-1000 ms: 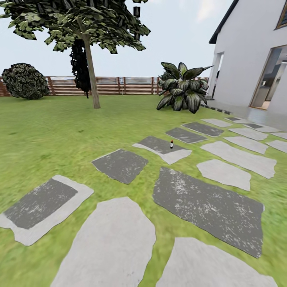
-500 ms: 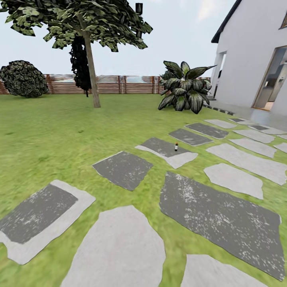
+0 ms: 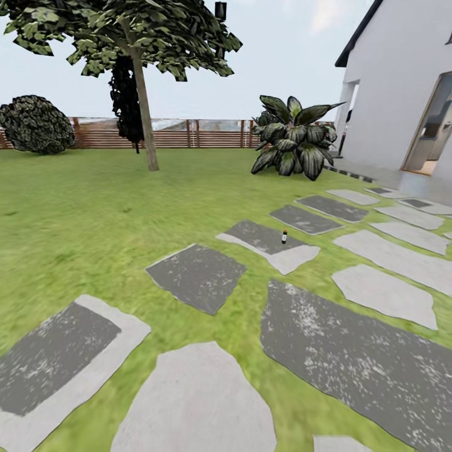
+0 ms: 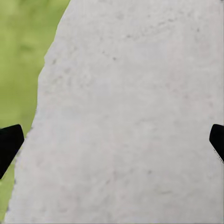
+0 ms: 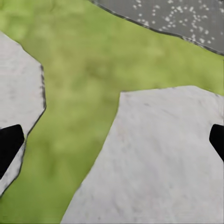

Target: In the garden, pick up the pesticide atomizer on the floor and spray pesticide onto both trees until each tree trunk is fully covered.

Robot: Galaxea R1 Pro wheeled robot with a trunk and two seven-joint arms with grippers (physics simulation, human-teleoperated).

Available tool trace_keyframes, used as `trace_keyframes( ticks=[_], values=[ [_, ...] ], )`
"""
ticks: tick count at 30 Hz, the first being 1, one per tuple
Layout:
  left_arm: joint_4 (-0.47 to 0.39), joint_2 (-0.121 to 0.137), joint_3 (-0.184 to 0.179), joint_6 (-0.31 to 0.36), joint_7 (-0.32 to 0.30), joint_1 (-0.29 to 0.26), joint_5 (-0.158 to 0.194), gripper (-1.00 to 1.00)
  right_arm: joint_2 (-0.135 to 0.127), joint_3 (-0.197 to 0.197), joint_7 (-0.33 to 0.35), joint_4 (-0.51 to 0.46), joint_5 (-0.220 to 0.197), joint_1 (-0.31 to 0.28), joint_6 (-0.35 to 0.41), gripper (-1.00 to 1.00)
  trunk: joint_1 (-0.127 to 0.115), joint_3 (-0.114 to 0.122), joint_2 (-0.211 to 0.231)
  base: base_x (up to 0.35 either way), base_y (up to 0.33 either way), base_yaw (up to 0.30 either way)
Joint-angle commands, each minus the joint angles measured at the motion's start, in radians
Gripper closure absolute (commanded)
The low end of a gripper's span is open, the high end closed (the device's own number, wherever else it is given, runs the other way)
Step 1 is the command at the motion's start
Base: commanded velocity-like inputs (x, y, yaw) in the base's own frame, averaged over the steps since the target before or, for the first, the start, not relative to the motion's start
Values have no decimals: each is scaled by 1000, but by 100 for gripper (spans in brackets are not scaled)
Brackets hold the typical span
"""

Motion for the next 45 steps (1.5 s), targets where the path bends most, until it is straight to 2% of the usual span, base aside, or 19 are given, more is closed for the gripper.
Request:
trace_keyframes(
  ticks=[1,29,45],
  values=[
    [1,0,-1,-3,0,0,6,-100,0,1,0,1,-6,0,-3,-100,0,-1,0,316,102,0],
    [1,0,1,-3,0,0,6,-100,0,1,0,1,-5,0,-4,-100,0,-2,0,316,101,0],
    [1,0,1,-3,0,0,6,-100,0,0,0,1,-7,0,-4,-100,0,-16,0,317,100,0]
  ],
)
